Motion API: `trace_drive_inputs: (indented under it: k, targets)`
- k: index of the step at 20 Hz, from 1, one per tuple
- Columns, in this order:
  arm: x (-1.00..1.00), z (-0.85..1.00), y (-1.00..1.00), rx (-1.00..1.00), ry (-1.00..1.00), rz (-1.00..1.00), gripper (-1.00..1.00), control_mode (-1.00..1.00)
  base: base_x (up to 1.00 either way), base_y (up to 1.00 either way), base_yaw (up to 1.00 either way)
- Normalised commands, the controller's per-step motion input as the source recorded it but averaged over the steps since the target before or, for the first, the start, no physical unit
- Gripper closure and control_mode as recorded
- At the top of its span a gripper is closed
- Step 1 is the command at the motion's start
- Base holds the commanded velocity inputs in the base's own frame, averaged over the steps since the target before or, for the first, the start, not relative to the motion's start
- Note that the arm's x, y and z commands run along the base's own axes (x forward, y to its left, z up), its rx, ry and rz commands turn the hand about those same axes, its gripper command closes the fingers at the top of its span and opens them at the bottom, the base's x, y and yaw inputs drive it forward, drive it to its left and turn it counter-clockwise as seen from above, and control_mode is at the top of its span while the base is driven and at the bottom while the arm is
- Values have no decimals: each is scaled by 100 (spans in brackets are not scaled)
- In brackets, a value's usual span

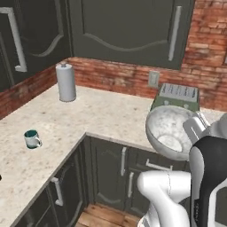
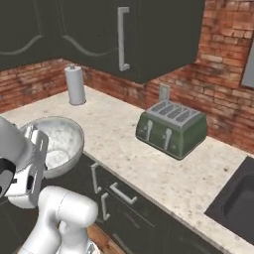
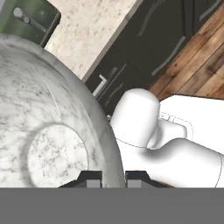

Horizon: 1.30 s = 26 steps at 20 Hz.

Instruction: Clear the mugs and bowl far away from the sink.

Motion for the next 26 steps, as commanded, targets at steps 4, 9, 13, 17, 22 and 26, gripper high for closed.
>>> trace_drive_inputs:
  k: [4,9,13,17,22,26]
  targets:
    - [0,0,0,0,0,0,100,100,57,18,28]
    - [0,0,0,0,0,0,100,100,52,26,28]
    - [0,0,0,0,0,0,100,100,48,20,36]
    - [0,0,0,0,0,0,100,100,80,18,43]
    - [0,0,0,0,0,0,100,100,64,11,41]
    - [0,0,0,0,0,0,100,100,50,1,35]
